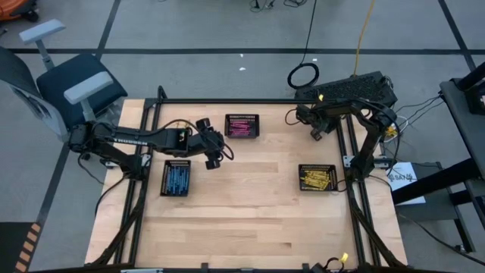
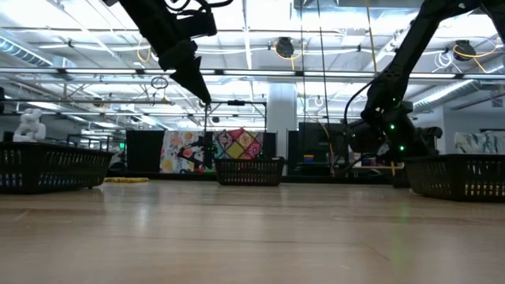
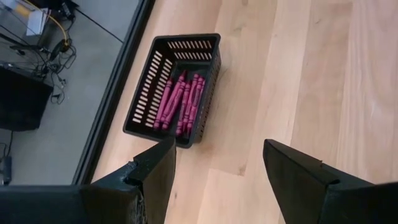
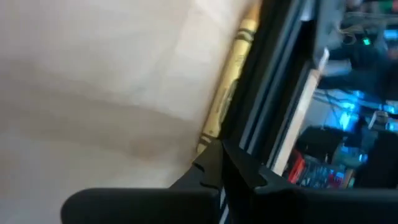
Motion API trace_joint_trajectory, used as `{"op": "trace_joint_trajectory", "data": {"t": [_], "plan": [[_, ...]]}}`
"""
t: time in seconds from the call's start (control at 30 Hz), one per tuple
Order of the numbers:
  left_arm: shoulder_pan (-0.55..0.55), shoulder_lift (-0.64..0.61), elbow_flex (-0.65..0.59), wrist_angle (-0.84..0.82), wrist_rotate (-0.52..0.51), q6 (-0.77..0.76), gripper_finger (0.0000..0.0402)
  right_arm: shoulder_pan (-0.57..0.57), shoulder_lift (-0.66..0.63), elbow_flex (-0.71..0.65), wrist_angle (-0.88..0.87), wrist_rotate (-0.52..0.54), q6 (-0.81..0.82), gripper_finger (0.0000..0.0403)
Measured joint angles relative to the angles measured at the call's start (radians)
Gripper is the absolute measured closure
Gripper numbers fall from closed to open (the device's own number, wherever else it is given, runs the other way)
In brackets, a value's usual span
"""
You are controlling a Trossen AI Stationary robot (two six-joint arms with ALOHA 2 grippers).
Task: Sort crayons
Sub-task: Put the yellow crayon into the bottom right black bin
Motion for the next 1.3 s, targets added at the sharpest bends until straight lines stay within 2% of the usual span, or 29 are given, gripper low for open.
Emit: {"op": "trace_joint_trajectory", "data": {"t": [0.1,0.4,0.53,0.63,0.77,0.9,1.0,1.13,1.3], "plan": [[0.000,0.000,0.000,0.016,0.000,0.003,0.0164,0.009,0.008,0.002,0.002,0.047,0.027,0.0403],[-0.002,0.000,0.000,-0.037,0.000,-0.027,0.0164,0.005,0.000,0.005,0.048,0.046,-0.220,0.0403],[-0.006,0.000,0.000,-0.044,0.000,-0.027,0.0164,-0.040,0.002,0.062,0.051,0.045,-0.277,0.0403],[-0.007,0.000,0.000,-0.040,0.000,-0.027,0.0164,-0.084,0.009,0.131,0.051,0.058,-0.210,0.0403],[-0.009,0.000,0.000,-0.038,0.000,-0.027,0.0164,-0.136,0.048,0.217,-0.049,-0.007,-0.105,0.0403],[-0.012,0.000,0.000,-0.047,0.000,-0.026,0.0164,-0.130,0.131,0.254,-0.145,-0.009,0.029,0.0403],[-0.013,0.000,0.000,-0.053,0.000,-0.026,0.0164,-0.095,0.171,0.272,-0.132,-0.035,0.130,0.0403],[-0.014,0.000,0.000,-0.065,0.000,-0.026,0.0164,-0.070,0.181,0.277,-0.081,-0.033,0.137,0.0403],[-0.015,0.000,0.000,-0.063,0.000,-0.023,0.0164,-0.122,0.149,0.309,-0.070,-0.064,0.206,0.0403]]}}
